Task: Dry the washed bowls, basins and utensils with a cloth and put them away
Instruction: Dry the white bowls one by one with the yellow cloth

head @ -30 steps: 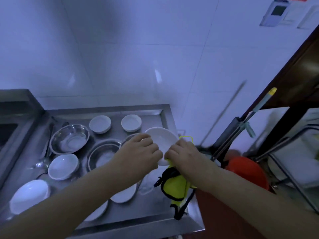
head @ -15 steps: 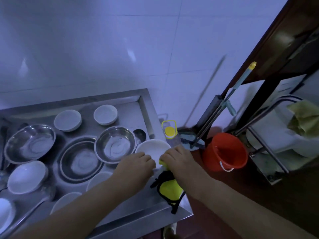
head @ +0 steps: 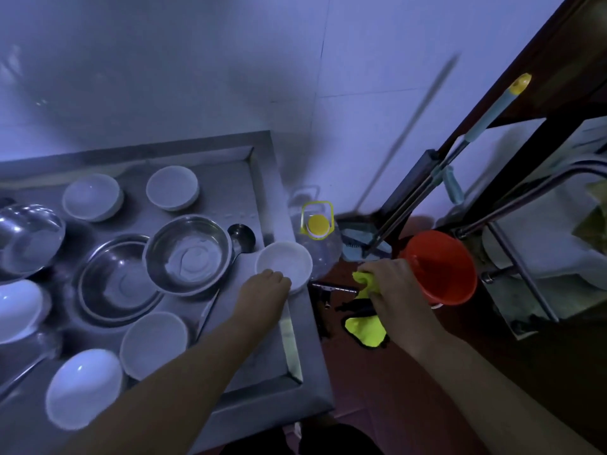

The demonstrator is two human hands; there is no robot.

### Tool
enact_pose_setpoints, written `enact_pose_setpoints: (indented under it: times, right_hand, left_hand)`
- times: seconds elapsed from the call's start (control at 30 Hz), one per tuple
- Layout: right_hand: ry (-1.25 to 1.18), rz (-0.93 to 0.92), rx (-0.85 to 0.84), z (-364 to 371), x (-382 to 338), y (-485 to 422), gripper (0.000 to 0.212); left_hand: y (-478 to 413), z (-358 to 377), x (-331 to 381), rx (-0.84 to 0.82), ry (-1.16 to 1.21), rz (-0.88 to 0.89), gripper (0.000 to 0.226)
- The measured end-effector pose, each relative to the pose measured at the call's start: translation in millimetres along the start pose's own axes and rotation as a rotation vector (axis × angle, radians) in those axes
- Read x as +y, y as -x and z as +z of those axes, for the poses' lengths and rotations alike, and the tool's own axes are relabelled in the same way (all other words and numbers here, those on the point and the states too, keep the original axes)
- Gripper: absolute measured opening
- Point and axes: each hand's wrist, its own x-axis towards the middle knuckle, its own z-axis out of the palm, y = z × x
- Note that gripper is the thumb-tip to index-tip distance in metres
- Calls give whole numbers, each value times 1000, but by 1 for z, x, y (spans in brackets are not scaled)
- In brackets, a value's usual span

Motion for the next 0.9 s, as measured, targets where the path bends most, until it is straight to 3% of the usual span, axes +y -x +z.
enact_pose_setpoints:
  times: [0.17, 0.37, 0.6, 0.73, 0.9]
  right_hand:
    - [-88, -34, -60, 8, 21, -2, 35]
    - [-150, -73, -152, 16, 31, -12, 38]
    - [-179, -187, -197, 19, 19, -23, 36]
    - [-212, -210, -258, 28, -1, -28, 39]
    - [-249, -251, -304, 42, -45, -28, 36]
  left_hand:
    - [-6, 16, 8, 4, 2, -14, 43]
    - [-10, 26, 11, 134, -26, 31, 26]
    - [8, 24, 10, 224, 79, -19, 45]
    - [59, 12, -9, 290, 155, -252, 51]
    - [133, 18, -78, 248, 86, -676, 29]
